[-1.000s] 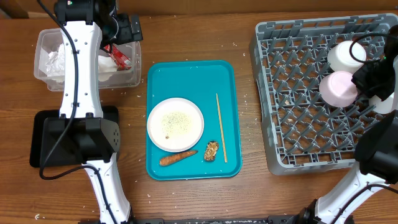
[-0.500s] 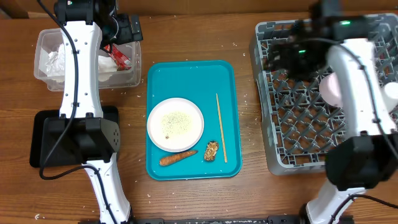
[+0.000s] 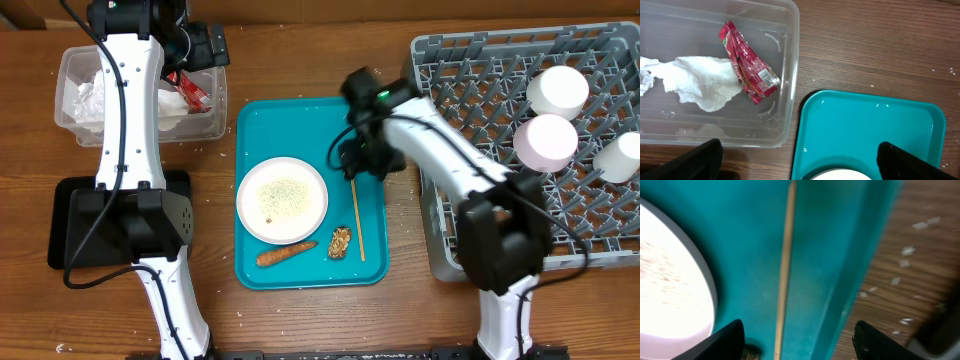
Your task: Sort waste into correct bins and load items into the dishwasher
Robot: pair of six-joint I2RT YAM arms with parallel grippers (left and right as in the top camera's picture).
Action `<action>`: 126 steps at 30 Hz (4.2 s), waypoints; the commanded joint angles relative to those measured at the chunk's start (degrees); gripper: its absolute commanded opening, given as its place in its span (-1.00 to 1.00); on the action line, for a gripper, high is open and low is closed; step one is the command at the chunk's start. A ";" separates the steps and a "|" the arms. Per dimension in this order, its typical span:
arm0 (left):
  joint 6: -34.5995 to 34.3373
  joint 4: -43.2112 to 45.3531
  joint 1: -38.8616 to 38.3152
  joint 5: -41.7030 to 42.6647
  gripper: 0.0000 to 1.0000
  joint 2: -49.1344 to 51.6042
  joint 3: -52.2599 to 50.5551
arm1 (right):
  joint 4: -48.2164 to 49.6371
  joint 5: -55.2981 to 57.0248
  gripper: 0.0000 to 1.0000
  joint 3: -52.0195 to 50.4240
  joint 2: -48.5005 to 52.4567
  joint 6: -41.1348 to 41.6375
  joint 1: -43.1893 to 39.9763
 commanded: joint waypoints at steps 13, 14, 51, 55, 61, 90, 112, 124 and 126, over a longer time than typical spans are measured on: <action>-0.52 0.17 -0.37 -0.20 1.00 0.04 0.79 | 0.33 3.21 0.13 -0.39 8.31 1.55 3.65; -0.52 0.17 -0.37 -0.20 1.00 0.04 0.79 | 0.33 2.78 0.07 -0.39 8.46 1.55 3.65; -0.52 0.17 -0.37 -0.20 1.00 0.04 0.79 | -16.37 0.85 -0.92 36.63 3.69 -12.94 -24.22; -0.52 0.17 -0.37 -0.20 1.00 0.04 0.79 | -14.21 -0.61 -0.92 36.54 3.78 -16.63 -25.62; -0.52 0.17 -0.37 -0.20 1.00 0.04 0.79 | -12.52 -4.39 -0.88 36.13 4.28 -16.74 -25.59; -0.52 0.17 -0.37 -0.20 1.00 0.04 0.79 | -14.95 -21.22 0.28 34.12 5.40 -11.96 -15.63; -0.52 0.17 -0.37 -0.20 1.00 0.04 0.79 | -13.00 -8.70 1.00 33.73 8.94 -2.16 3.45; -0.52 0.17 -0.37 -0.20 1.00 0.04 0.79 | -12.68 0.52 1.00 33.73 10.05 0.79 3.30; -0.52 0.17 -0.37 -0.20 1.00 0.04 0.79 | -12.59 2.49 1.00 33.83 9.77 4.52 2.78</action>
